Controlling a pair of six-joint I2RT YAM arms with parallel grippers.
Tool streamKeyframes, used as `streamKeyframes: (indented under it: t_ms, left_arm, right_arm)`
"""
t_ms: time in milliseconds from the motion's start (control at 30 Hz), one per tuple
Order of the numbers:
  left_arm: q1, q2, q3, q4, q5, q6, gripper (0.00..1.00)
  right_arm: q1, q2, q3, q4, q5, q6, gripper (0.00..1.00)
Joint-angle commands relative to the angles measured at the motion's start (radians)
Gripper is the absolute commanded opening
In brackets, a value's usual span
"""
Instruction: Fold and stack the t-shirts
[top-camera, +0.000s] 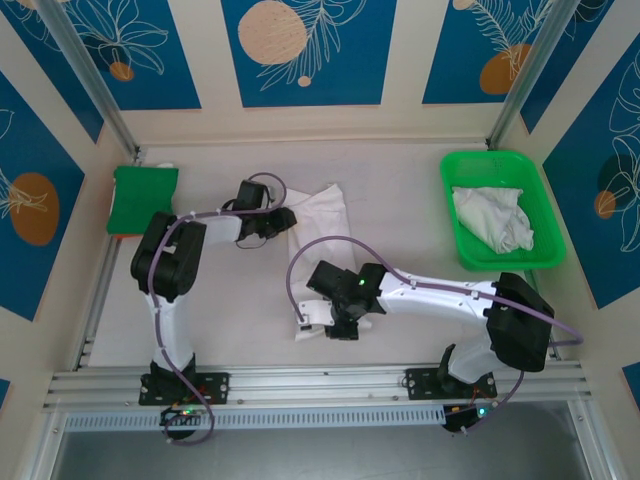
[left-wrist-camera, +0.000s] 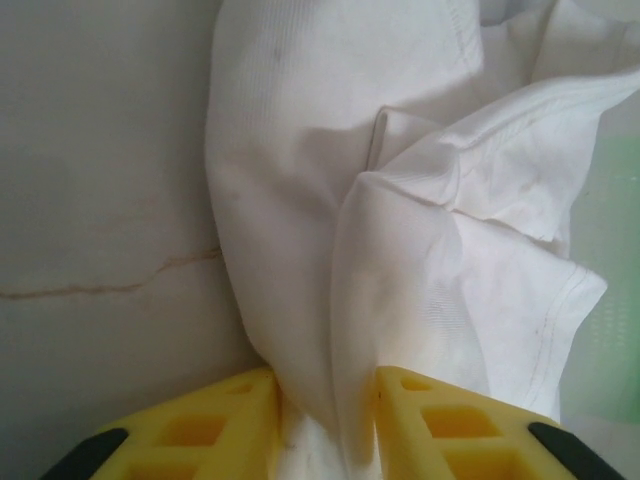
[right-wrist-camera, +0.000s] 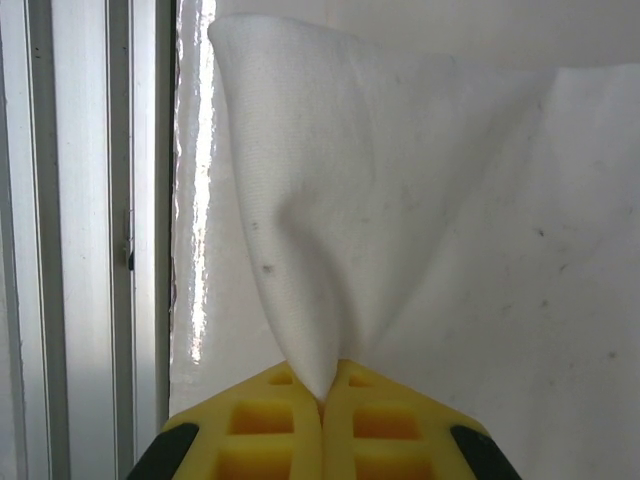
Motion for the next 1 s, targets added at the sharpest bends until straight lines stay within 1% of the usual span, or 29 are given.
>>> streamKeyframes:
  t_ms: [0,167,233,400,600,733,833,967]
  left_arm:
    - [-0.007,0.021,0.023,0.010,0.041,-0.012,0.27]
    - [-0.009,0.026,0.019,-0.002,0.038,-0.004,0.10]
    - [-0.009,0.027,0.014,-0.001,0.046,0.001,0.00]
    - [-0.010,0.016,-0.008,-0.014,0.067,0.021,0.00]
    - [-0.012,-0.032,-0.095,-0.020,0.109,0.055,0.00]
    - [-0.012,-0.077,-0.158,-0.052,0.126,0.103,0.00]
    - [-0.012,-0.113,-0.196,-0.063,0.116,0.131,0.00]
    - [-0.011,-0.119,-0.213,-0.057,0.120,0.143,0.00]
  right_arm:
    - [-0.005,0.011,0.019,-0.036,-0.043,0.007,0.00]
    - [-0.004,0.005,0.029,-0.056,-0.043,0.010,0.00]
    - [-0.003,-0.001,0.035,-0.071,-0.044,0.014,0.00]
    - [0.014,-0.030,0.063,-0.118,-0.089,0.037,0.00]
    - [0.028,-0.056,0.138,-0.192,-0.138,0.031,0.00]
    - [0.009,-0.026,0.205,-0.241,-0.080,-0.034,0.00]
    - [-0.038,0.001,0.246,-0.247,-0.043,-0.097,0.00]
    - [-0.105,0.051,0.303,-0.220,0.011,-0.181,0.00]
